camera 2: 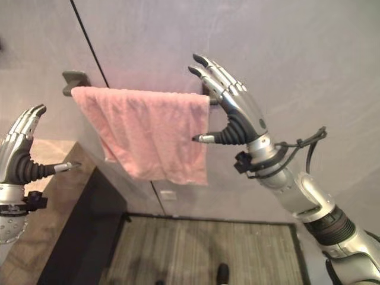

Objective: Put brush and paste in cup on sink, flatten towel.

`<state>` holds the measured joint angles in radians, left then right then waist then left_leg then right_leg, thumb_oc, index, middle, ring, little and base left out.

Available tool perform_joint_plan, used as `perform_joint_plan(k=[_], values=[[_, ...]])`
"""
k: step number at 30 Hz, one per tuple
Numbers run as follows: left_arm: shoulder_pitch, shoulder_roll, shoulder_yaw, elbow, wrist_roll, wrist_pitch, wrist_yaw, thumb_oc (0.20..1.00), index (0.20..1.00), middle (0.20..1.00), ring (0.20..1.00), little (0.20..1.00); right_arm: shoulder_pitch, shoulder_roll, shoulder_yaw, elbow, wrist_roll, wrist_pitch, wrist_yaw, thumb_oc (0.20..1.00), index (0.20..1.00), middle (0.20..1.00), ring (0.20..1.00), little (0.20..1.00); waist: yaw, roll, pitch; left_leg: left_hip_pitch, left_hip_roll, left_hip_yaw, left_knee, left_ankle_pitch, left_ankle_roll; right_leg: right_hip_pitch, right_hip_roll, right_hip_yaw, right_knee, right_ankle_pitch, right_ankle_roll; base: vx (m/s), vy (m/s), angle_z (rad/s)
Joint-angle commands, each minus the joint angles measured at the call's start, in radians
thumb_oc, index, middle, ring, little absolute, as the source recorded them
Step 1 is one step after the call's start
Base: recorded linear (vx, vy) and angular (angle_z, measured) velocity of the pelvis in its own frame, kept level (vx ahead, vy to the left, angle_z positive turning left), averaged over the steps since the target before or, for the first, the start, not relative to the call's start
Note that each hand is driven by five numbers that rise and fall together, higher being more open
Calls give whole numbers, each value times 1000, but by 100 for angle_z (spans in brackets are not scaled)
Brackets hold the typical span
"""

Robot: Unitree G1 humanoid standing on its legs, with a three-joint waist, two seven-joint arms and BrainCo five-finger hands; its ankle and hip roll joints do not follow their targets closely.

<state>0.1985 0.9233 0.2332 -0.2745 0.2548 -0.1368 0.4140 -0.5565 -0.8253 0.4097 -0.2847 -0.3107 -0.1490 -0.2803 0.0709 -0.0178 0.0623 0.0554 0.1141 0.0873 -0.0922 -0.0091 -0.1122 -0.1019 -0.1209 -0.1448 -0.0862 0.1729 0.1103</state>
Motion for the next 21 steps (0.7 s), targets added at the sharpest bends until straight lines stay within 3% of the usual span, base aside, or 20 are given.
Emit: perform_joint_plan(k=[1,10,21], values=[[-96,59,4,24,8,-1,38,1000,1000,1000,1000,1000,-51,-8,16,3,-20,33,33,1000,1000,1000,1000,1000,-28,-28,-13,-91,23,-11,5,79,-35,98,-111,46,-1,-76,109,23,-10,14],[-282,94,-75,107,13,16,45,1000,1000,1000,1000,1000,-219,0,114,133,-103,86,71,1000,1000,1000,1000,1000,-31,-35,-12,-116,21,-21,5,83,-40,86,-109,37,-1,-74,107,16,-2,2],[-383,95,-149,53,34,8,28,1000,1000,1000,1000,1000,-238,35,93,65,-169,78,64,1000,1000,1000,1000,1000,-53,-31,-14,-121,21,-16,5,75,-39,78,-108,44,-1,-79,104,29,0,0]])
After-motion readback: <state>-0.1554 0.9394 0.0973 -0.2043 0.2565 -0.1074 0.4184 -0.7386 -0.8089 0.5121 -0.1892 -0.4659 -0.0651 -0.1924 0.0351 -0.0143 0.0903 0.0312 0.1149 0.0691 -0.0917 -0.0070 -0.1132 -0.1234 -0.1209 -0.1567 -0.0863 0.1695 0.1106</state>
